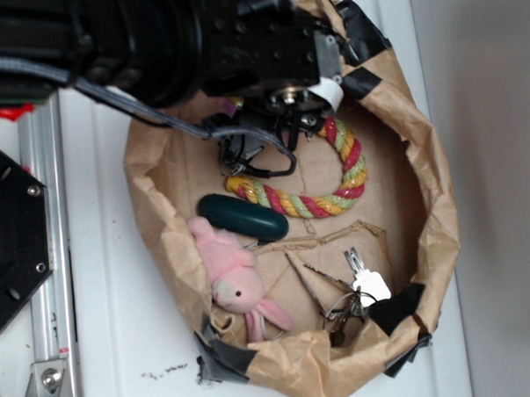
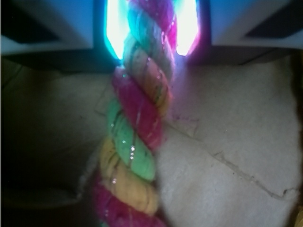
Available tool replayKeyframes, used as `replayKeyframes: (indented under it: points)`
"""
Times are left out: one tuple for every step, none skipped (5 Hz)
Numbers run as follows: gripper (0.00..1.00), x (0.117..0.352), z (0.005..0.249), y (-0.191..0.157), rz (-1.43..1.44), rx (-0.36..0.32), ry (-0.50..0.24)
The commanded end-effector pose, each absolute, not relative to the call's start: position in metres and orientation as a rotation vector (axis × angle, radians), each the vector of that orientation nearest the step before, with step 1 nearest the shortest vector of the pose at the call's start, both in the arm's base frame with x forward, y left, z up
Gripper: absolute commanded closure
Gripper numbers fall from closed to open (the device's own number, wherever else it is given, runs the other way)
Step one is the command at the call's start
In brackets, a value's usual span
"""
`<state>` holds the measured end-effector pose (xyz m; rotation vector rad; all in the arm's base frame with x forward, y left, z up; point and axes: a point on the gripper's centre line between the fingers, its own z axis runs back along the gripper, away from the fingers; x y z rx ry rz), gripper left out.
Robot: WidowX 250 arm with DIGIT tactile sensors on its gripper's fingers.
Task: Grab the multicolored rope.
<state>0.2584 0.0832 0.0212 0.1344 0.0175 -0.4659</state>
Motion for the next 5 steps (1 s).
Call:
replayKeyframes:
  points:
    - [1.0, 0.265, 0.122, 0.044, -0.316, 0.181, -0.18]
    - [1.0, 0.27, 0.154, 0.028, -0.242, 0.182, -0.207]
    - [1.0, 0.279, 0.164, 0.012, -0.125, 0.177, -0.129]
    - [1.0, 0.278, 0.155, 0.009, -0.109, 0.171, -0.1]
    - [1.0, 0.277, 0.148, 0.015, -0.036, 0.149, -0.08]
